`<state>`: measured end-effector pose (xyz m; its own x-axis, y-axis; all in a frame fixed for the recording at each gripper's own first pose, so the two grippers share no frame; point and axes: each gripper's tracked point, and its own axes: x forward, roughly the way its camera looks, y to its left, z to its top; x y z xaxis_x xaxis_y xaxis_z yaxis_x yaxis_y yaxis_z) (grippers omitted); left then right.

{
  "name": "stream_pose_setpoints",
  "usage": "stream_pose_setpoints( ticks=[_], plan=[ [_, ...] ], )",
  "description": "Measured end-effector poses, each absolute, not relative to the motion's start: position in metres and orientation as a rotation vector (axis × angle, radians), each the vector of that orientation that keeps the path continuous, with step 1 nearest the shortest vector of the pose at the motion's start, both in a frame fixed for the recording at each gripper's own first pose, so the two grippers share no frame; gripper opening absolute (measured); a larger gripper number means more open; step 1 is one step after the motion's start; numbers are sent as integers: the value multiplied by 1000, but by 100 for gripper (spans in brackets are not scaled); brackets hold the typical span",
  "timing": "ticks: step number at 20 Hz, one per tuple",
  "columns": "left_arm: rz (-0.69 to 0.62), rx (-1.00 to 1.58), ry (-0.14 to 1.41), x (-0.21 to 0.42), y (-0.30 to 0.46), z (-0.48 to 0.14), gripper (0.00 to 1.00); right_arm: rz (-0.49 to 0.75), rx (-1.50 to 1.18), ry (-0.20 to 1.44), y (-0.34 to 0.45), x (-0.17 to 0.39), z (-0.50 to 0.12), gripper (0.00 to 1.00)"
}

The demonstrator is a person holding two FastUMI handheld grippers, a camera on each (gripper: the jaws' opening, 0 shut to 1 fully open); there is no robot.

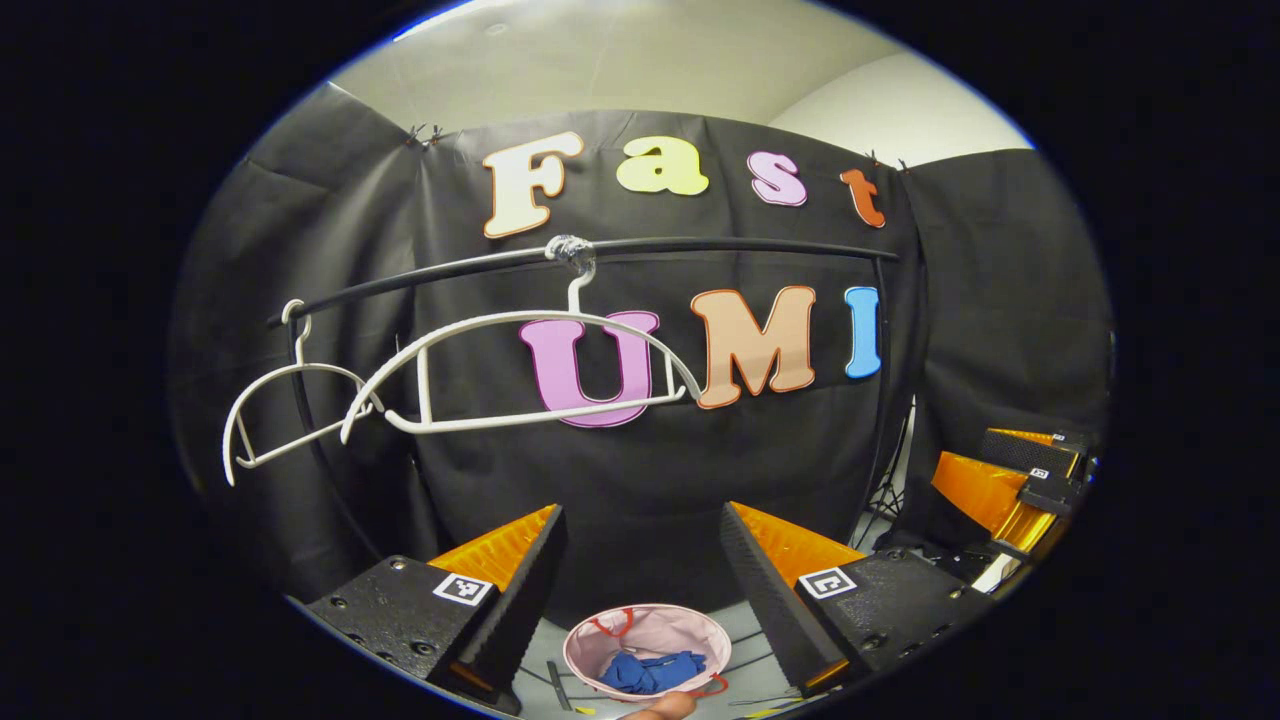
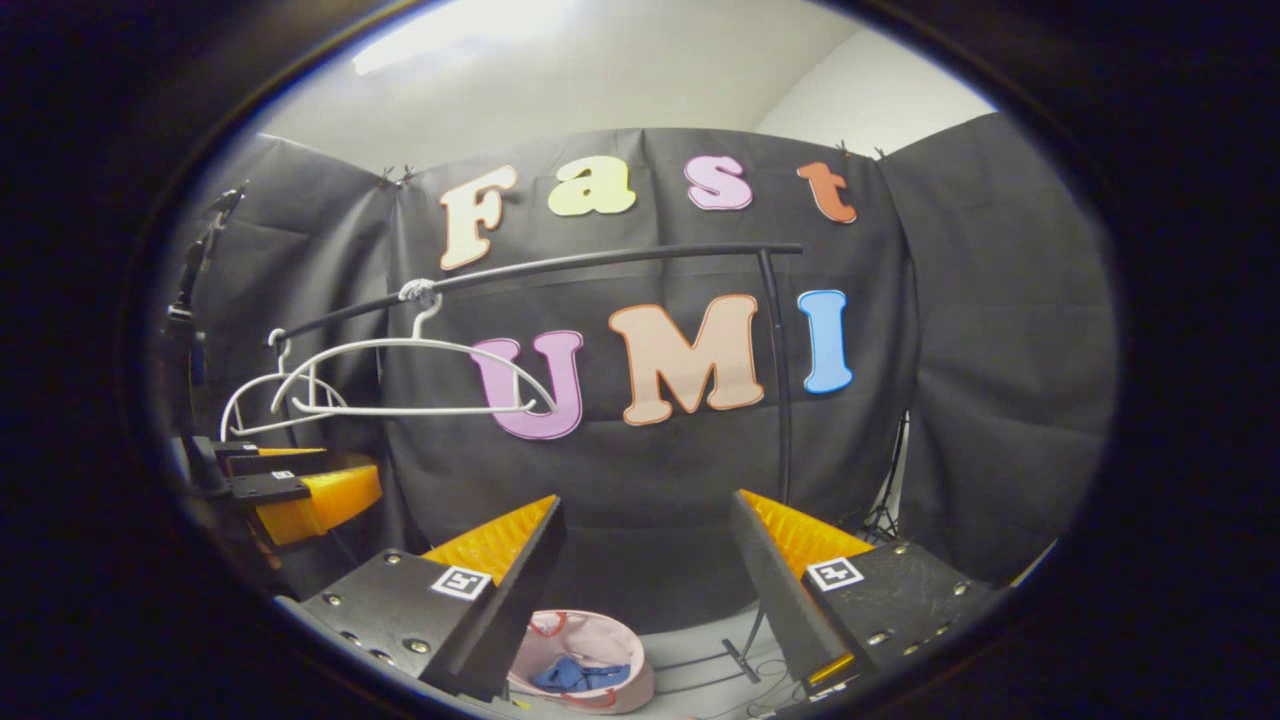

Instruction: Grasp the clothes on the hanger with both hands and then place them into the laundry hamper below.

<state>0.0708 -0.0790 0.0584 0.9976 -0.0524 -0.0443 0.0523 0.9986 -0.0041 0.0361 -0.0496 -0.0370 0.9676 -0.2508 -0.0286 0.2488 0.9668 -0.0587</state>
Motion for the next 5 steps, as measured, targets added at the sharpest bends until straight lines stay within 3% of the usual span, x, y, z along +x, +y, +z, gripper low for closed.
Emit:
stream_pose_setpoints(
  ticks=[5],
  plan=[
    [-45,-9,24,71,-80,71,95,-224,-51,22,-52,33,-31,100]
  ],
)
